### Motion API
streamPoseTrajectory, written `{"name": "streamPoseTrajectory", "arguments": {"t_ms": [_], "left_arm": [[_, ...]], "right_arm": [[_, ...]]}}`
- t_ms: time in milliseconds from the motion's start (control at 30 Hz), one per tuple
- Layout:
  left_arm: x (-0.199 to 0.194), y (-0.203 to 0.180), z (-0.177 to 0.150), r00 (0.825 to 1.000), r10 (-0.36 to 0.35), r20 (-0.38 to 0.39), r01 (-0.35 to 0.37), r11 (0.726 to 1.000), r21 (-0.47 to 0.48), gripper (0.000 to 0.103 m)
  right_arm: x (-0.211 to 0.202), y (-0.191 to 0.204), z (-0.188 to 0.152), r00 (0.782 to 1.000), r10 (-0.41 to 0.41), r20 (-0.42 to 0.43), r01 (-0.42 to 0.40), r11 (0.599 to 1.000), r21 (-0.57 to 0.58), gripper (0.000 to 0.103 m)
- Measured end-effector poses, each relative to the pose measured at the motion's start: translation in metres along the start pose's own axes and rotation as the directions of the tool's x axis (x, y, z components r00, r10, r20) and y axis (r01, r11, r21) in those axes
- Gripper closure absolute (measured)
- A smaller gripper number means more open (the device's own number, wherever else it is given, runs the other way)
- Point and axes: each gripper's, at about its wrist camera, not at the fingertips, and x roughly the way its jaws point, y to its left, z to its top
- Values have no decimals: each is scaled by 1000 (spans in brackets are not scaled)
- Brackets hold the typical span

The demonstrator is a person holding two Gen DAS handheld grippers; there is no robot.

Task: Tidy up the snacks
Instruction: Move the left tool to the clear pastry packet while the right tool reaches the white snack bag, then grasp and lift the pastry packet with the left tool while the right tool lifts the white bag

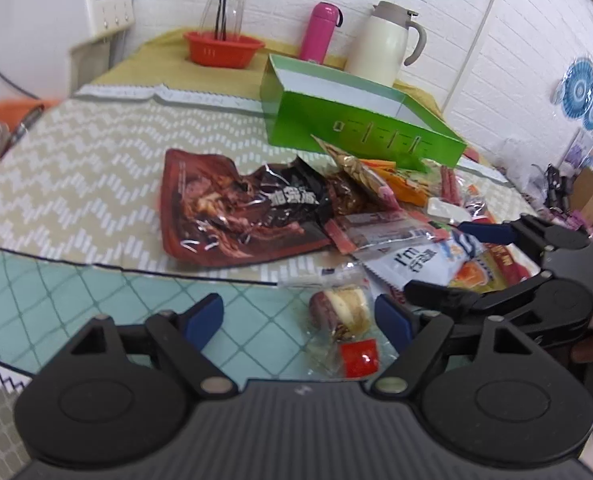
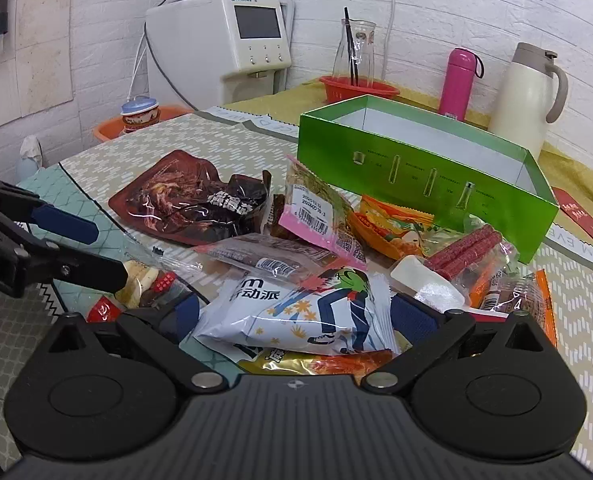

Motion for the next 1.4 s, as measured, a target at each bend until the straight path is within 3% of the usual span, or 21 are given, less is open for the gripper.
{"name": "streamPoseTrajectory", "arguments": {"t_ms": [167, 567, 833, 1400], "left_arm": [[5, -9, -1, 1000, -2, -15, 2, 1000, 31, 24], [19, -30, -4, 998, -4, -56, 10, 995, 101, 41], [28, -37, -3, 998, 62, -31, -58, 990, 131, 41], [25, -43, -12, 996, 84, 15, -85, 979, 183, 48]], "right_arm": [[2, 9, -1, 1000, -25, -10, 24, 998, -58, 0], [-29, 6, -11, 997, -70, 42, 70, 998, -7, 0], [-35, 7, -19, 993, -97, 61, 95, 995, 23, 0], [-21, 22, -17, 994, -99, 55, 101, 994, -33, 1]]}}
